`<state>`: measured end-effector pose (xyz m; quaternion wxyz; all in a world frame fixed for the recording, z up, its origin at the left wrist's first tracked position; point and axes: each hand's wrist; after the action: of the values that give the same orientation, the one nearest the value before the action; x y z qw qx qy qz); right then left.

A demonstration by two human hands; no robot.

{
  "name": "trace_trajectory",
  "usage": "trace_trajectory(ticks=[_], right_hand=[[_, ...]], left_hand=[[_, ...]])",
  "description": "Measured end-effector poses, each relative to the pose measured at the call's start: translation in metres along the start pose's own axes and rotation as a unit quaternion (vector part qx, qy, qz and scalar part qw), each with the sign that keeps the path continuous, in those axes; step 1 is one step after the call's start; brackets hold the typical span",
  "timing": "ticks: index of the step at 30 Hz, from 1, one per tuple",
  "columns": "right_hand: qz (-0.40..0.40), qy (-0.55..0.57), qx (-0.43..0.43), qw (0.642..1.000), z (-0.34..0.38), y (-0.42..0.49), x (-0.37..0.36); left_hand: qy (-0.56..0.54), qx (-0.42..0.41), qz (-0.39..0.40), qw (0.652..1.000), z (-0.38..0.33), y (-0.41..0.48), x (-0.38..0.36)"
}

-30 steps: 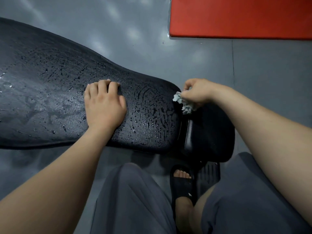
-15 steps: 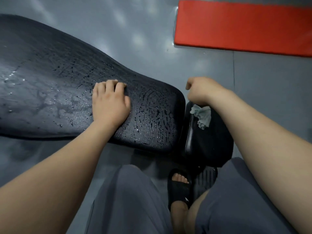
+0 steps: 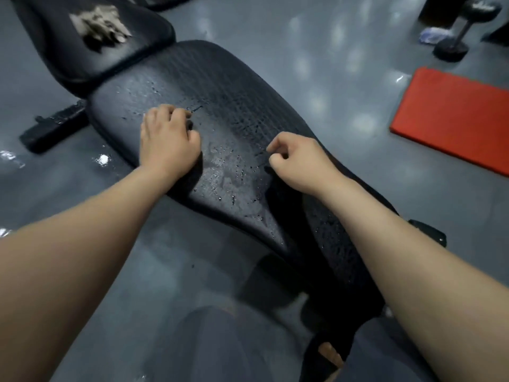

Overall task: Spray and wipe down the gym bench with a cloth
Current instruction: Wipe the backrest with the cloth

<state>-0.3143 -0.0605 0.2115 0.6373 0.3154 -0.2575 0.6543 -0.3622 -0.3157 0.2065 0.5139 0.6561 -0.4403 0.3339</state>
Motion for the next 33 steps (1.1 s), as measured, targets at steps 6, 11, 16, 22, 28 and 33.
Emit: trace_trajectory(ticks=[6,11,16,22,28,33], right_hand=[[-0.002,-0.016,0.095,0.995,0.060,0.060,-0.042],[-0.038,-0.020,0.141,0.989,0.090,0.105,-0.066],[-0.033,-0.009,0.154,0.987,0.111,0.139,-0.083],[-0.036,-0.051,0.234,0.970,0.133,0.210,-0.095],[-0.043,-0.029,0.285,0.957,0.180,0.267,-0.128],[-0.052,0.016,0.301,0.952,0.228,0.312,-0.151]], left_hand=[[0.045,0.024,-0.043,0.998,0.061,0.029,0.007],[0.039,0.025,-0.091,0.995,0.064,0.030,-0.005],[0.046,0.021,-0.093,0.994,0.066,0.025,-0.003],[0.048,0.021,-0.127,0.991,0.070,0.029,-0.008],[0.054,0.022,-0.120,0.991,0.069,0.027,-0.007],[0.059,0.024,-0.117,0.991,0.067,0.031,-0.005]])
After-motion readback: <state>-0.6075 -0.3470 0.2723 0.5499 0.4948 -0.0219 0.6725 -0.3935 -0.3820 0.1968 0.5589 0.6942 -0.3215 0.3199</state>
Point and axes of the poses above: each hand's wrist, its own y-axis towards the middle knuckle, its own x-axis out of the back of the hand, z = x × y, and after that the axes turned 5 degrees about -z, right-handed
